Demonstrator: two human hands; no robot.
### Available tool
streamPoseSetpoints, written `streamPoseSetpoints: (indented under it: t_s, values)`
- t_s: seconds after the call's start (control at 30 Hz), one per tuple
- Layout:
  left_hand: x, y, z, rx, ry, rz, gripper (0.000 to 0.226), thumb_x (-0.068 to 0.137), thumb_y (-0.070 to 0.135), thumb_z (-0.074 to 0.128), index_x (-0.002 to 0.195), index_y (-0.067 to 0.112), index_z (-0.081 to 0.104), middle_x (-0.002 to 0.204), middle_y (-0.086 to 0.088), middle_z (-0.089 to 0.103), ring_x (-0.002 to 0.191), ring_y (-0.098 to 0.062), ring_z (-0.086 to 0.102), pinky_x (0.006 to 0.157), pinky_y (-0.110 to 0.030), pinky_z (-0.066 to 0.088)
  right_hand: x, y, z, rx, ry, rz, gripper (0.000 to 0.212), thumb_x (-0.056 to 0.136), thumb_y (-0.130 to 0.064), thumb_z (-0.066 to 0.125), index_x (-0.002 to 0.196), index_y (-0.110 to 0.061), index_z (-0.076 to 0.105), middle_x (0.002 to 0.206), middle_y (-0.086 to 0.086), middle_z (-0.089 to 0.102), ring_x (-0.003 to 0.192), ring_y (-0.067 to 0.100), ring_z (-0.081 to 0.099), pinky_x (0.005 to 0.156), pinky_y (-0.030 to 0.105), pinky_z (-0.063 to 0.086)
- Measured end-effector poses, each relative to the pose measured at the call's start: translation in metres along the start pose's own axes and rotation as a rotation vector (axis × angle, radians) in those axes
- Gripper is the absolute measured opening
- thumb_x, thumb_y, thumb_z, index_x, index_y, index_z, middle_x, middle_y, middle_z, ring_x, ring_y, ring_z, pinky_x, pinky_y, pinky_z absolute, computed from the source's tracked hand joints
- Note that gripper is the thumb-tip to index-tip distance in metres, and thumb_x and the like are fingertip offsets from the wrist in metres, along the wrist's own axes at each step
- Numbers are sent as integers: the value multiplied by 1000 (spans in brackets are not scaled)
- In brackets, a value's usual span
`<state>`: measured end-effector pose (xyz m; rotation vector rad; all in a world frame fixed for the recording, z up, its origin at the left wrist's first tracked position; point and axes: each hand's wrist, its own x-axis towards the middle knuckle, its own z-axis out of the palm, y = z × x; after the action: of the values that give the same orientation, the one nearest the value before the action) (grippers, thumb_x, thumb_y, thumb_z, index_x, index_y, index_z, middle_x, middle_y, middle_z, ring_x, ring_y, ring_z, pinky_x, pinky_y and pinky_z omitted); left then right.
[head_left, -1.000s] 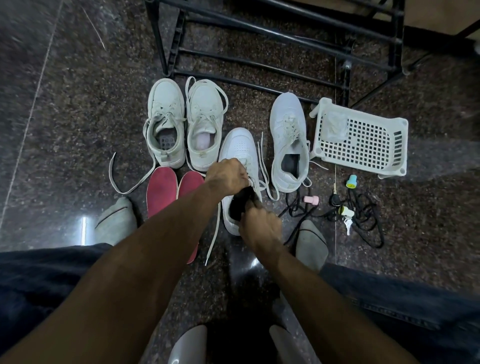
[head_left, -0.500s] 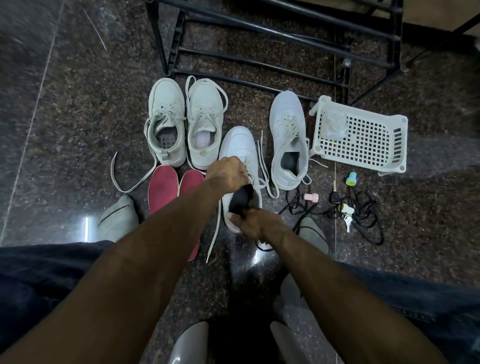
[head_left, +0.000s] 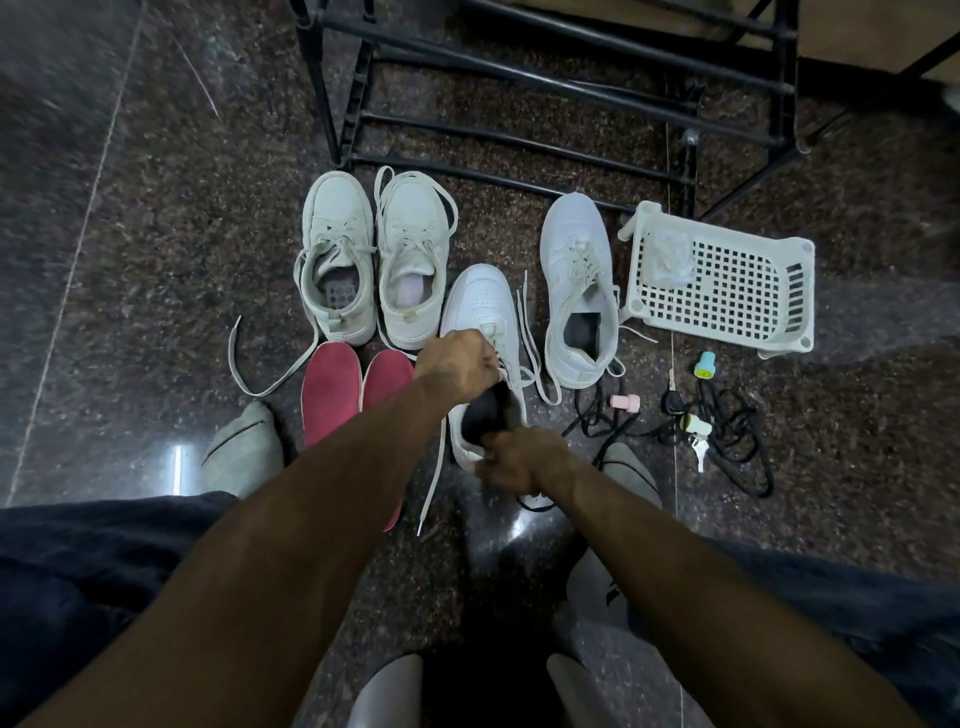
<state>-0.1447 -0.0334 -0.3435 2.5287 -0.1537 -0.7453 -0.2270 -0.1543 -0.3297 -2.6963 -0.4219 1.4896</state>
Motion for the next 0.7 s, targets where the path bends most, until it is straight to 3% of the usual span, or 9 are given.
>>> streamPoseSetpoints:
  t_s: [0.1,0.2,0.3,0.4,0.53,0.7]
  values:
    - [-1,-2,2,-18,8,4,9,84,29,67,89,27,74,101,9,72,94,-17,66,78,-26,47,2,-1,-5,-41,-7,-16,45,97,-49,40,132,-22,53,130,13,59,117,33,57,93,40,44]
    - [-2,-8,9,-87,-28,30,10,82,28,69,92,27,72,110,10,67,100,-15,63,85,-28,49,-4,-4,5,-34,116,-41,40,99,-44,40,126,-18,54,124,15,61,111,37,59,86,40,45]
    - [-7,-16,11,-267,-3,74,13,83,22,70,95,22,75,112,5,65,103,-14,62,92,-30,48,-10,-6,13,7,222,-40,32,99,-40,40,118,-16,53,120,16,63,107,39,61,82,40,45]
    - [-12,-25,2,-409,82,116,23,86,16,67,108,18,72,113,1,62,103,-17,63,89,-31,50,-9,1,1,25,305,-8,29,98,-37,42,116,-17,53,119,15,63,107,37,61,82,38,45]
    - [-15,-36,-13,-296,270,63,40,87,22,61,126,23,62,123,-1,61,102,-19,64,87,-34,52,5,16,-30,97,434,47,30,99,-40,43,115,-18,54,114,12,65,102,32,63,77,34,41]
    - [-26,-58,-33,-62,452,95,36,88,16,55,122,16,64,119,-5,62,102,-29,62,78,-45,54,31,35,-71,160,479,189,29,95,-35,52,116,-16,58,118,10,62,107,34,61,81,36,45]
